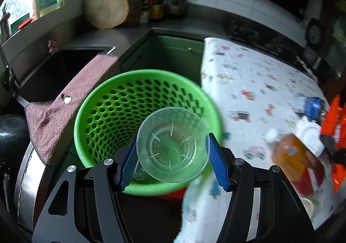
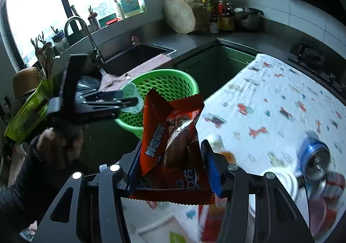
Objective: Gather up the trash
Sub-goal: 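Drop the clear cup into the green basket by opening the left tool, then drop the orange wrapper into the green basket by opening the right tool, then move the right tool to the gold drink bottle and grasp it, then grasp the white paper cup with the left tool while the right tool holds the gold bottle, then carry the paper cup into the basket and open the left tool while the right tool carries the bottle over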
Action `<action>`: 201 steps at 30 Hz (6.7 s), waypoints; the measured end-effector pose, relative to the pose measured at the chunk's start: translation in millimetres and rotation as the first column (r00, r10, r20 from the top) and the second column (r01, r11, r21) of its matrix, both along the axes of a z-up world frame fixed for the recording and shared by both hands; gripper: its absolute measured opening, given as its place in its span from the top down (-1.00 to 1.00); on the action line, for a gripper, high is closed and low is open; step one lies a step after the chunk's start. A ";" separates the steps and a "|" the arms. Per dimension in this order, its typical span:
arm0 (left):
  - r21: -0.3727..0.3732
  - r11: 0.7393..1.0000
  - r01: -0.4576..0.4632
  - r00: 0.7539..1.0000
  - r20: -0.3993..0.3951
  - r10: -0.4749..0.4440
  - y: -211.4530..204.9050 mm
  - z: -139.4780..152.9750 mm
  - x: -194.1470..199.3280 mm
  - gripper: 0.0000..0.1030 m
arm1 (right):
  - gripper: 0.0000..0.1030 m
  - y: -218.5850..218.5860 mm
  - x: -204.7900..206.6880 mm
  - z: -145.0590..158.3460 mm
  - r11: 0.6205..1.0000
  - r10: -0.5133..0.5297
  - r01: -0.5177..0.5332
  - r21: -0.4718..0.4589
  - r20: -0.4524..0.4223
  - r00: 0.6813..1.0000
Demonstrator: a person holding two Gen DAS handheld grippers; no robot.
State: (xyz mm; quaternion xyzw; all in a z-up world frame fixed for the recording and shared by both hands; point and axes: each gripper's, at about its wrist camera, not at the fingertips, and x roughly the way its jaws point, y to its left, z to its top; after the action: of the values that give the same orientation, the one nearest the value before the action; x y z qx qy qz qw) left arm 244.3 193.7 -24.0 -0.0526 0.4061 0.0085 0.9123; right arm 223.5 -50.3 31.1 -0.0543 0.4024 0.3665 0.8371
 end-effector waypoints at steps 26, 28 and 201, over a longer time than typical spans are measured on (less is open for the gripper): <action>-0.081 0.984 -0.159 0.985 -0.083 0.153 71.3 -41.0 9.7 -0.46 | 0.01 124.9 104.5 -47.3 0.994 -0.030 0.017 -0.107 -0.128 0.991; -0.074 0.982 -0.171 0.983 -0.072 0.166 73.9 -36.8 1.7 -0.51 | 0.01 132.4 109.7 -53.7 0.993 -0.033 0.016 -0.118 -0.141 0.989; 0.006 0.993 -0.122 0.992 -0.031 0.122 42.7 -44.6 20.4 -0.65 | -0.21 65.3 80.9 -30.6 0.991 0.110 -0.122 -0.063 -0.175 0.979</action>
State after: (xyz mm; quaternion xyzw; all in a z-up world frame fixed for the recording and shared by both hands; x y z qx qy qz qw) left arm 264.6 236.4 -68.5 -0.0755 0.4163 0.0658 0.9037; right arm 304.4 15.0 0.5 -0.0766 0.4819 0.4030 0.7743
